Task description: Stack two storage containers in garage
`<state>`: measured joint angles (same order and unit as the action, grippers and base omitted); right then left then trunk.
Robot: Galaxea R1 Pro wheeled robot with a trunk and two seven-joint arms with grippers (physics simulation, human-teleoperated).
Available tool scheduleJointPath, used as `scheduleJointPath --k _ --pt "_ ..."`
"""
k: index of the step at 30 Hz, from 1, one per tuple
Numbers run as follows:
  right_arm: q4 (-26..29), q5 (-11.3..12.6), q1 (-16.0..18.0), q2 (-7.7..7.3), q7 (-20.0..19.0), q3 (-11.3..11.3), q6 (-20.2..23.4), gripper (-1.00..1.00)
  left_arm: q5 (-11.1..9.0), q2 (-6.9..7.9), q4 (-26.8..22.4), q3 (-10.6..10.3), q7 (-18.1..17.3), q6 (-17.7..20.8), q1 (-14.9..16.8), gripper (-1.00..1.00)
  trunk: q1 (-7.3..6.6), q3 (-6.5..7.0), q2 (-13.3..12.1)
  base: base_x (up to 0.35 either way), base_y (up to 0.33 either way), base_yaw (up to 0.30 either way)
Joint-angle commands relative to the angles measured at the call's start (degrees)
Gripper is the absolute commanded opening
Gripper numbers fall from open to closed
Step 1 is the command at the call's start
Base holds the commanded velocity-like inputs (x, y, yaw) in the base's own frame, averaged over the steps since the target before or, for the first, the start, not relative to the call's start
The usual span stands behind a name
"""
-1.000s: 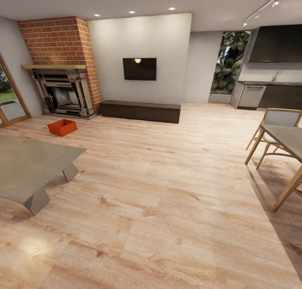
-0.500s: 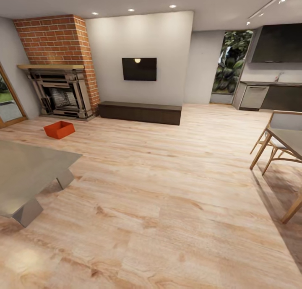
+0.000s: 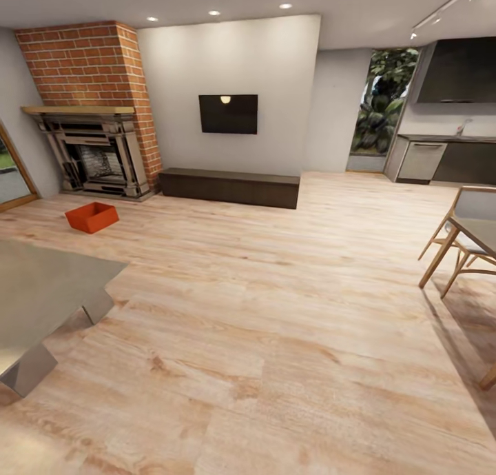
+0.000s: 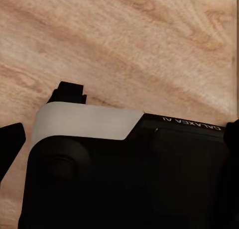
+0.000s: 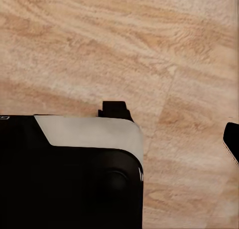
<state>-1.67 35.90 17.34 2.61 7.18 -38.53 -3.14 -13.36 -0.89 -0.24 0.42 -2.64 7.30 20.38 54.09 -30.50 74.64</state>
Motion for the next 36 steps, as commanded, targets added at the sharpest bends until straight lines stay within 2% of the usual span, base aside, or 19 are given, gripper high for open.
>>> scheduleJointPath --k 1,36 --pt "-0.18 0.48 0.06 0.06 0.03 -0.45 -0.29 1.00 -0.44 0.01 -0.03 0.02 -0.11 0.26 0.02 1.00 0.03 -0.05 0.02 0.322 0.000 0.000" --pt "-0.18 0.48 0.06 0.11 0.03 -0.43 -0.29 1.00 -0.44 0.01 -0.03 0.02 -0.15 0.26 0.06 1.00 0.03 -0.05 0.02 0.322 0.000 0.000"
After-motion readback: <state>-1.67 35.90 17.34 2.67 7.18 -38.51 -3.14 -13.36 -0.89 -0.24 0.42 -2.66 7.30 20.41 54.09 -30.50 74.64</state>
